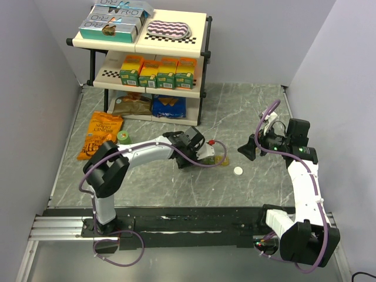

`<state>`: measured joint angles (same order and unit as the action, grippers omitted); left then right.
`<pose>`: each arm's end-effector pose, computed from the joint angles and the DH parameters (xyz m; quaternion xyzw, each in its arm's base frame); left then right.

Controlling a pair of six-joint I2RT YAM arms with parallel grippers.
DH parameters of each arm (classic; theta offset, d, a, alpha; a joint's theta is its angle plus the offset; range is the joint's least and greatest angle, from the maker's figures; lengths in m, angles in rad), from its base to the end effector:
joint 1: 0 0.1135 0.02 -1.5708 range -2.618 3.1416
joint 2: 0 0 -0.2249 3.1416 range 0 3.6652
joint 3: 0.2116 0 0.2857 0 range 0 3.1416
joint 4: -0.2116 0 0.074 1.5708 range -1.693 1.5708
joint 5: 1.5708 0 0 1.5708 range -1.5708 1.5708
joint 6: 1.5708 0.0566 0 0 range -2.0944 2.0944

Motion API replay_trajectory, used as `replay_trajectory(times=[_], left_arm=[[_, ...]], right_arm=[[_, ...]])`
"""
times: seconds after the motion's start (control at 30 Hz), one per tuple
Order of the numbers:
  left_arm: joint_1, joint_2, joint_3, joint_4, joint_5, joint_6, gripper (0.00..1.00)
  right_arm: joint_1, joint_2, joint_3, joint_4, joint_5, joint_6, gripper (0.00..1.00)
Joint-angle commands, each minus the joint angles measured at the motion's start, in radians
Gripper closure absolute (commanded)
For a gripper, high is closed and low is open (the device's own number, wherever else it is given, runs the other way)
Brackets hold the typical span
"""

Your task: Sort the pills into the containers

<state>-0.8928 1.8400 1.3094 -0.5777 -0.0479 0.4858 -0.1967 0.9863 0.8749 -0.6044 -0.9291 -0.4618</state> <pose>0.2589 -0.3171 0.1239 0.6147 0.7544 -0.0235 0.2291 0.2654 -0.0067 0.2589 -0.2916 0.7819 0.2660 0.4826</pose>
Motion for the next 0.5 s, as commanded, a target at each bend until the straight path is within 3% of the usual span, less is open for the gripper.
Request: replay_trajectory(times=[0.0, 0.07, 0.17, 0.23, 0.3, 0.4, 0.47], left_arm=[[-0.006, -0.045, -0.044, 0.081, 0.003, 0.039, 0.99], [0.003, 0.002, 0.038, -0.031, -0.021, 0.027, 0.99], [0.009, -0.018, -0.012, 0.036, -0.033, 0.051, 0.99], [-0.026, 0.022, 0.100, -0.077, -0.046, 0.025, 0.99], [-0.034, -0.007, 0.036, 0.013, -0.044, 0.062, 0.99], [-0.003, 0.045, 0.099, -0.070, -0.061, 0.045, 0.99], [-0.017, -0.010, 0.015, 0.039, -0.052, 0.066, 0.99]], right_arm=[[-0.017, -0.008, -0.002, 0.005, -0.033, -0.002, 0.00], [-0.018, -0.003, 0.001, -0.005, -0.036, -0.003, 0.00], [-0.018, -0.003, 0.002, -0.001, -0.045, -0.001, 0.00], [-0.018, 0.000, 0.001, -0.005, -0.045, -0.003, 0.00], [-0.020, 0.000, 0.003, -0.006, -0.040, -0.003, 0.00], [-0.020, -0.001, 0.001, -0.006, -0.042, -0.005, 0.00], [-0.021, -0.002, 0.001, -0.008, -0.043, -0.003, 0.00]])
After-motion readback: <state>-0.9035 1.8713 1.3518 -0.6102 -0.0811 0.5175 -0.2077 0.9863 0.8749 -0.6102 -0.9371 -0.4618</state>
